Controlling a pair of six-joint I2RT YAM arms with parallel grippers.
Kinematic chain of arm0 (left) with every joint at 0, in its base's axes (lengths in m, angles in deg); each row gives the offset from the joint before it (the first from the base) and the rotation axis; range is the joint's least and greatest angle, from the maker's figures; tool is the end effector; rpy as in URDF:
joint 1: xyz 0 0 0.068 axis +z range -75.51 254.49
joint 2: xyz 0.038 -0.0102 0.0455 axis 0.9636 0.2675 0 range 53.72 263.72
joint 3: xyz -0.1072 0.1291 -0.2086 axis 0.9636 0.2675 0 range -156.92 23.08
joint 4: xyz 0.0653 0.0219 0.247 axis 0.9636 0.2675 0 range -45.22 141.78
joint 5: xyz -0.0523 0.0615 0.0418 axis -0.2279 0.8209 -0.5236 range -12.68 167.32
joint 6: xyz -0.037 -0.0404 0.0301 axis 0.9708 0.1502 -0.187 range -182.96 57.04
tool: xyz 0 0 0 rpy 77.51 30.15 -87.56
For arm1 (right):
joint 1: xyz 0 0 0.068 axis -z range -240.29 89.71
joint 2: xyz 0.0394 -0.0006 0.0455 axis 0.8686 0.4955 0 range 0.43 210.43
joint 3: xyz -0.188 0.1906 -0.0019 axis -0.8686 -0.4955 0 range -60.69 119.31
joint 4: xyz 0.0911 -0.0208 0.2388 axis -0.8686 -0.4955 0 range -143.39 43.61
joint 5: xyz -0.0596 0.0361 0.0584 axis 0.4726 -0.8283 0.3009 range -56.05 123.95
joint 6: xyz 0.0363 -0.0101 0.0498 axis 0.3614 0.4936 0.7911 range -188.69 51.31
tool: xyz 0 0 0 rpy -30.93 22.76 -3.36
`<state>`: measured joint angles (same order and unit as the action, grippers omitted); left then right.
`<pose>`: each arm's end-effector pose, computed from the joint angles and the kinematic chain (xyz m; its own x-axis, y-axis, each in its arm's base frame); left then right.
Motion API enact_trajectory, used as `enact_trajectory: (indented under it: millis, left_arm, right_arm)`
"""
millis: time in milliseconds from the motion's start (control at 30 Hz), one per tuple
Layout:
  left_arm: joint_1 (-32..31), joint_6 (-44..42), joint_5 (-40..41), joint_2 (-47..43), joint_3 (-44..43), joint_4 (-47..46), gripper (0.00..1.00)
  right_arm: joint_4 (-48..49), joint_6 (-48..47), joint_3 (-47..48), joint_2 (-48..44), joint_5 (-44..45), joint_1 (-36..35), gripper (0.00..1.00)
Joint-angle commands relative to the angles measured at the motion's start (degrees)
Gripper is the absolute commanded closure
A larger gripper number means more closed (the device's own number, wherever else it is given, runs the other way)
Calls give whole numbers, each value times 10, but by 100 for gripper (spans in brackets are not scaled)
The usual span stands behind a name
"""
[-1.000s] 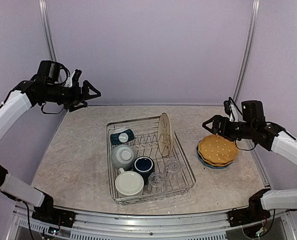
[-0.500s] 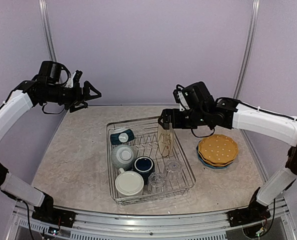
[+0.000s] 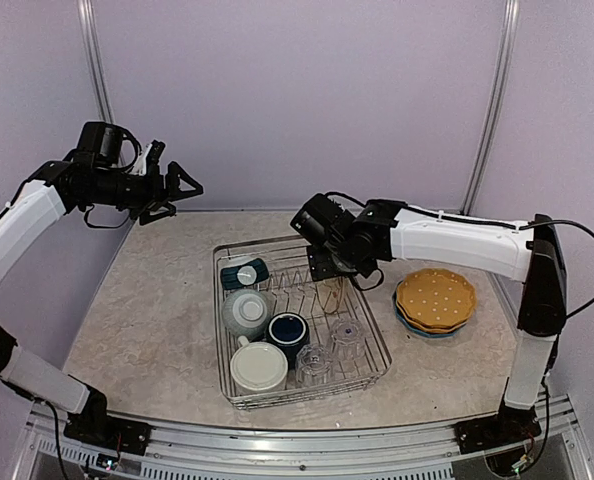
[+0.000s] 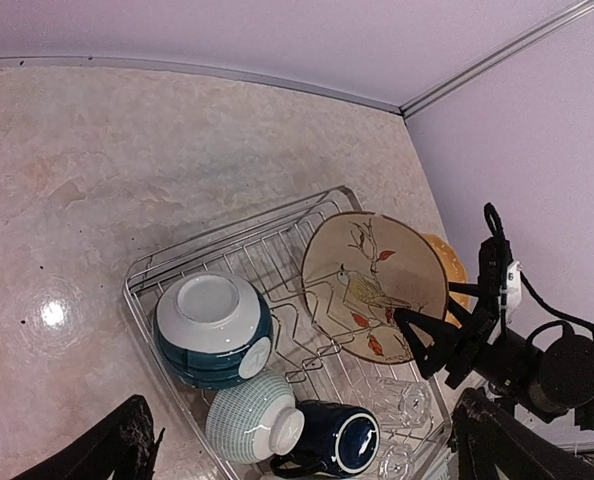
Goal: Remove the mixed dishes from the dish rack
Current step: Grab the plate from the dish rack.
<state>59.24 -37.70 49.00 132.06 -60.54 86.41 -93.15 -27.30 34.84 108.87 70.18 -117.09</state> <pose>0.2778 -0.0992 0.3800 -0.7732 -0.1787 -0.6084 0.2987 0.7437 -0.5980 0.2456 0.3240 0.2669 -0.6929 -0.0845 -0.7161 -0.0712 0.9963 -0.0487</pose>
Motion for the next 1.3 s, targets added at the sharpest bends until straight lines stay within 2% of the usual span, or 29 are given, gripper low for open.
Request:
enact_trajectory:
  millis: [0,100,500,767,1067,1267]
  left_arm:
    - [-3,-1,-8,-7,-2,3,1]
    - [-3,-1,-10,-10,1,-2,1]
    - [-1,0,-3,-6,-2,4,1]
    - [1,5,-6,-4,-1,3,1]
    - [1,7,-9,2,-1,2,1]
    - [1,8,-10,7,0,2,1]
  right_arm:
    - [-75,38,49,47,87,-13,27]
    - [-102,58,77,77,111,-17,40]
    - [-178,149,160,147,160,-27,75]
    - [-199,136,193,140,181,-31,100]
    - [-218,108,221,98,208,-47,100]
    - [-195,82,195,36,222,-56,100]
